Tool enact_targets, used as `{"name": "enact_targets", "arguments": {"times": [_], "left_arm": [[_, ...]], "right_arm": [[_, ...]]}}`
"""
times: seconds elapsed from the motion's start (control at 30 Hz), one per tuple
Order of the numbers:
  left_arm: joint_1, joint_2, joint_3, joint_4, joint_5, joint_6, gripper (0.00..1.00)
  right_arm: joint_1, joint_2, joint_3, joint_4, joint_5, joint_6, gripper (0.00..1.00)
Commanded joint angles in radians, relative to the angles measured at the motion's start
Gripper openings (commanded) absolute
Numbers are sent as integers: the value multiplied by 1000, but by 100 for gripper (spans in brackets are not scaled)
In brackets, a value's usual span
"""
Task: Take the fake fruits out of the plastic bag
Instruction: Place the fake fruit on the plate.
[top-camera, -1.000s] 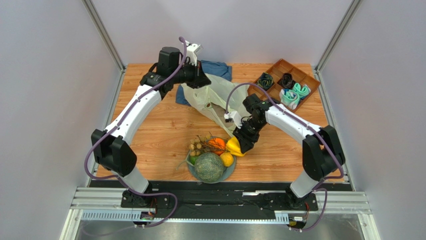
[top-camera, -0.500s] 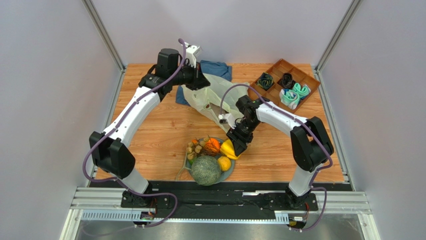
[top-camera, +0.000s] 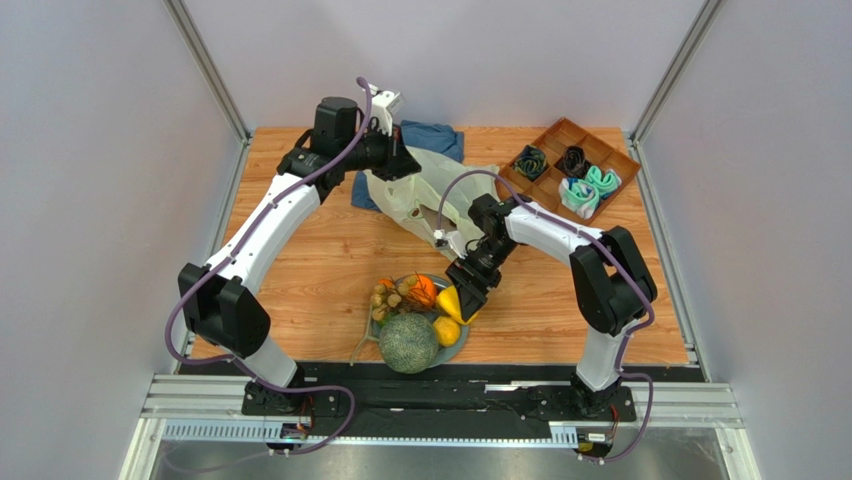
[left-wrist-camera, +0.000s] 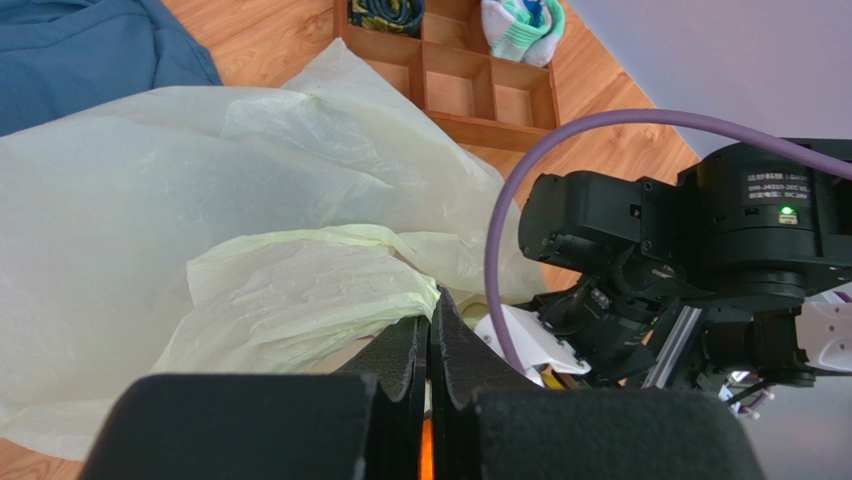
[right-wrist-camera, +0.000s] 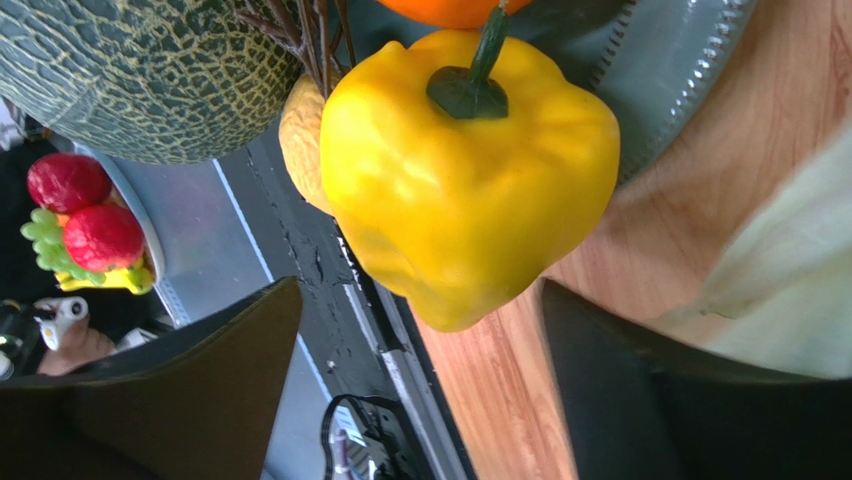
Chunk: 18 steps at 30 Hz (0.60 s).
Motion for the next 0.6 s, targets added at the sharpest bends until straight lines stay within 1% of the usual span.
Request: {"name": "enact_targets", "arguments": {"times": [0.0,0.13,0.2,0.33,0.43,0.5,0.57], "left_arm": [[0,-3,21,38,17,1,0],[0,-3,24,36,14,7,0],[0,0,27,33,14,10,0],[0,6,62,21,16,29,0],[0,14,88,18,37,42,0],[-2,14,91,19,48,43,0],[-3,13,80,22,59,36,0]], "right_arm": [[7,32,37,8,-49,17,97],[7,19,25,81,-5,62,98],[5,13,42,80,15,69,100],[-28,-39,89,-37,40,20,100],[-79,-103,151,-119,69,-5,100],[-125,-163,190,-136,92,-2,100],[-169,-206,264,-156,93,-19,100]]}}
